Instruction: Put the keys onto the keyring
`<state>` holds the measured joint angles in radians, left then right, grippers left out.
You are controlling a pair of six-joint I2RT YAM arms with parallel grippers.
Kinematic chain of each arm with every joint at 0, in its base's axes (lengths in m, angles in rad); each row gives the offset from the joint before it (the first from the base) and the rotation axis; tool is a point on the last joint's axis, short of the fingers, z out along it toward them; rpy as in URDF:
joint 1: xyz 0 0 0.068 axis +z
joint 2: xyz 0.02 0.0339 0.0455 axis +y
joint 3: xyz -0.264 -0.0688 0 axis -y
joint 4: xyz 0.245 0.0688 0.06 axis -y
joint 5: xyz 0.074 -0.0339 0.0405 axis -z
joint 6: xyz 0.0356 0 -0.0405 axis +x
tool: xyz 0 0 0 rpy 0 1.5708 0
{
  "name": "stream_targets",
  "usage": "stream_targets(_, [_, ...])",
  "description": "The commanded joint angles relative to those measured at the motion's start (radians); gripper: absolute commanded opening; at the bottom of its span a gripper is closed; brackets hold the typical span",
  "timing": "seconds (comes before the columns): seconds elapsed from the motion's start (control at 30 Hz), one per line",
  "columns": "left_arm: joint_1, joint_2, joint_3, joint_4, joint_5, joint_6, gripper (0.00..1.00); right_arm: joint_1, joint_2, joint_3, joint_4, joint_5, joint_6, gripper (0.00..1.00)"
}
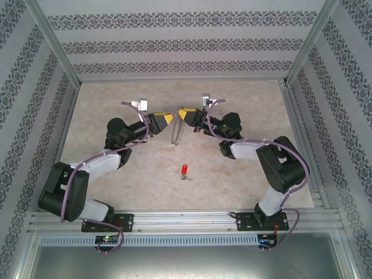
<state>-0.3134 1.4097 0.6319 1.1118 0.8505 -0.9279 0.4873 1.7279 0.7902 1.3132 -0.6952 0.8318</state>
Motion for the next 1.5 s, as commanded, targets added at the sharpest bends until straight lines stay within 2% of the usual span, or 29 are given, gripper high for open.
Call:
stream_targets(0.0, [-0.010, 0.019, -0.011, 0.035, -0.016, 0.027, 0.32, 0.014, 0.009, 0.030, 0.072, 0.009, 0.000, 0.00])
stream_targets(0.83, [-0.025, 0.139, 0.012, 0.167, -0.012, -0.039, 0.28, 0.033, 0.020, 0.030, 0.072, -0.018, 0.003, 0.00])
stream_targets(1.27, [-0.028, 0.131, 0.008, 0.186, -0.023, -0.040, 0.27, 0.033, 0.029, 0.027, 0.072, -0.015, 0.001, 0.00])
stream_targets(1.47, [-0.030, 0.134, 0.011, 0.191, -0.022, -0.040, 0.21, 0.034, 0.031, 0.027, 0.071, -0.019, 0.002, 0.00])
